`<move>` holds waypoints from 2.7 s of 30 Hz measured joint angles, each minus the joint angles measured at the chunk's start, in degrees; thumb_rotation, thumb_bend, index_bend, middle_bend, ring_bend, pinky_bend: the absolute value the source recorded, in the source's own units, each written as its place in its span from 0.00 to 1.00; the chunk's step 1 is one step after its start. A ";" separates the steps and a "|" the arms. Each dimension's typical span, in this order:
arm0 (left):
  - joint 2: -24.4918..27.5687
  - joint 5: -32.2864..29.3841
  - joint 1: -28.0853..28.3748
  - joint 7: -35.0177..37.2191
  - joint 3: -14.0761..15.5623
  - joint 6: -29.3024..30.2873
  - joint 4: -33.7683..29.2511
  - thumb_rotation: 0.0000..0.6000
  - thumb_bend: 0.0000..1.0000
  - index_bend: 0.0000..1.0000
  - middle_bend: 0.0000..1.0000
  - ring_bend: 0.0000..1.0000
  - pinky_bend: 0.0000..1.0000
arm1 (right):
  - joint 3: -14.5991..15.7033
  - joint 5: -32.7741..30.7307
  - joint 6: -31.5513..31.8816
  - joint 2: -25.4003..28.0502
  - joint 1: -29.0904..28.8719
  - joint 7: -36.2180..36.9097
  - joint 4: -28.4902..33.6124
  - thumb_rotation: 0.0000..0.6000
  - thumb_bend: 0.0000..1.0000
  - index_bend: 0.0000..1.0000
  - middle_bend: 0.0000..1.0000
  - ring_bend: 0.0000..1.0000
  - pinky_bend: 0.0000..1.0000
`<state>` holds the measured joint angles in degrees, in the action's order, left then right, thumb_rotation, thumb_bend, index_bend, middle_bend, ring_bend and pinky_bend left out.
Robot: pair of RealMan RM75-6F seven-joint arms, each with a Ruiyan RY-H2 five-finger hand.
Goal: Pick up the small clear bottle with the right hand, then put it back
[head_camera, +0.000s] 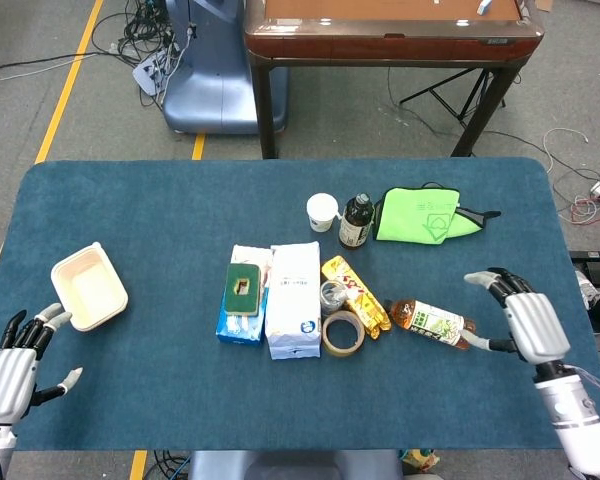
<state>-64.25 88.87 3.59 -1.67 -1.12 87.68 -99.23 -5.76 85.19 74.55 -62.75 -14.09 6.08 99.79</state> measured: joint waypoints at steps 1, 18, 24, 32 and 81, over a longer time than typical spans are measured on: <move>0.10 0.13 -0.03 0.15 0.09 -0.01 0.07 1.00 0.23 0.17 0.10 0.16 0.00 | -0.37 -0.32 -0.93 -0.62 -0.81 -0.58 0.47 1.00 0.27 0.31 0.28 0.16 0.21; 1.14 0.63 -1.14 1.44 0.40 1.48 0.45 1.00 0.23 0.17 0.10 0.16 0.00 | -7.64 -16.44 -15.94 -9.17 -14.75 -10.49 3.47 1.00 0.29 0.38 0.28 0.16 0.21; 1.18 0.60 -1.11 1.44 0.40 1.28 0.42 1.00 0.23 0.17 0.10 0.16 0.00 | -8.44 -20.34 -18.37 -12.72 -18.31 -13.44 1.73 1.00 0.29 0.38 0.28 0.16 0.21; 1.36 0.30 -1.32 2.43 0.42 1.25 0.91 1.00 0.23 0.17 0.10 0.16 0.00 | -9.19 -23.95 -19.26 -17.64 -22.40 -17.45 -1.27 1.00 0.29 0.38 0.28 0.16 0.21; 1.34 -0.75 -2.08 3.91 0.04 1.34 2.66 1.00 0.23 0.17 0.09 0.16 0.00 | -7.96 -29.90 -22.39 -24.42 -30.20 -18.67 -7.89 1.00 0.44 0.48 0.34 0.16 0.21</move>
<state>-62.91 88.12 1.51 2.24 -1.08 89.02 -96.57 -13.72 55.30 52.16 -87.17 -44.28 -12.59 91.91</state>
